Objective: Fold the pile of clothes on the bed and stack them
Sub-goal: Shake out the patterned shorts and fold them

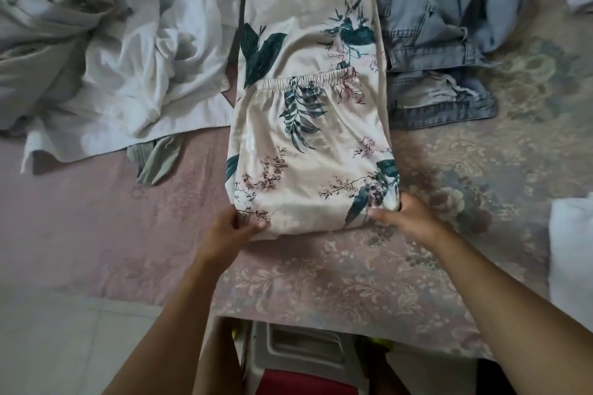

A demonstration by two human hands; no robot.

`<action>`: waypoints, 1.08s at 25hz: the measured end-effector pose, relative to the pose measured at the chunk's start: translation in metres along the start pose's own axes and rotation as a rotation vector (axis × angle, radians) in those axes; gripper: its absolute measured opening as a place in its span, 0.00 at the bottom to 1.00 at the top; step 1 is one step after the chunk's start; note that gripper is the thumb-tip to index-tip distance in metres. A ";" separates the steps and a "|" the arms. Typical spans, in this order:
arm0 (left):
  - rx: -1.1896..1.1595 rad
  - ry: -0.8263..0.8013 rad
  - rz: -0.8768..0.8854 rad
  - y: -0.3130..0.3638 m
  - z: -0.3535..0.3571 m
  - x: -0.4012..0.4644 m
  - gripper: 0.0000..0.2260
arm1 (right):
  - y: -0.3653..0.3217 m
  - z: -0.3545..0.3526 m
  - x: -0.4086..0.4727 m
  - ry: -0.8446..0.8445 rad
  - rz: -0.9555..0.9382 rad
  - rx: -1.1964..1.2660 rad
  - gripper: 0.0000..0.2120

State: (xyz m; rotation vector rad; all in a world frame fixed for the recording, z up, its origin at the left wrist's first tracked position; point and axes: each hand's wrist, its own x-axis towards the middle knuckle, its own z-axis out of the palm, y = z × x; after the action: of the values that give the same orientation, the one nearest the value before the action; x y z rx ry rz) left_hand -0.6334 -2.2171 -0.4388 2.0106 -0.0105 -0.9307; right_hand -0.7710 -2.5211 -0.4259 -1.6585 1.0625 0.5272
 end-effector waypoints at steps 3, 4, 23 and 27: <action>0.079 0.025 0.037 0.003 0.002 -0.015 0.10 | 0.002 -0.005 -0.009 -0.053 -0.036 -0.065 0.10; 0.039 0.044 0.061 0.004 -0.001 -0.019 0.09 | -0.005 -0.008 -0.017 -0.037 -0.067 -0.037 0.09; -0.410 0.109 0.460 0.460 -0.184 -0.205 0.06 | -0.346 -0.237 -0.330 -0.176 -0.834 0.648 0.27; -0.540 -0.262 0.684 0.533 -0.214 -0.261 0.10 | -0.388 -0.277 -0.396 -0.156 -0.951 0.697 0.17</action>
State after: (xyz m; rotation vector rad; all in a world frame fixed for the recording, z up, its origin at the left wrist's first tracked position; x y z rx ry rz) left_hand -0.5134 -2.2936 0.1762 1.2383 -0.5063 -0.6455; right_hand -0.6882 -2.6019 0.1832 -1.2570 0.1959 -0.3162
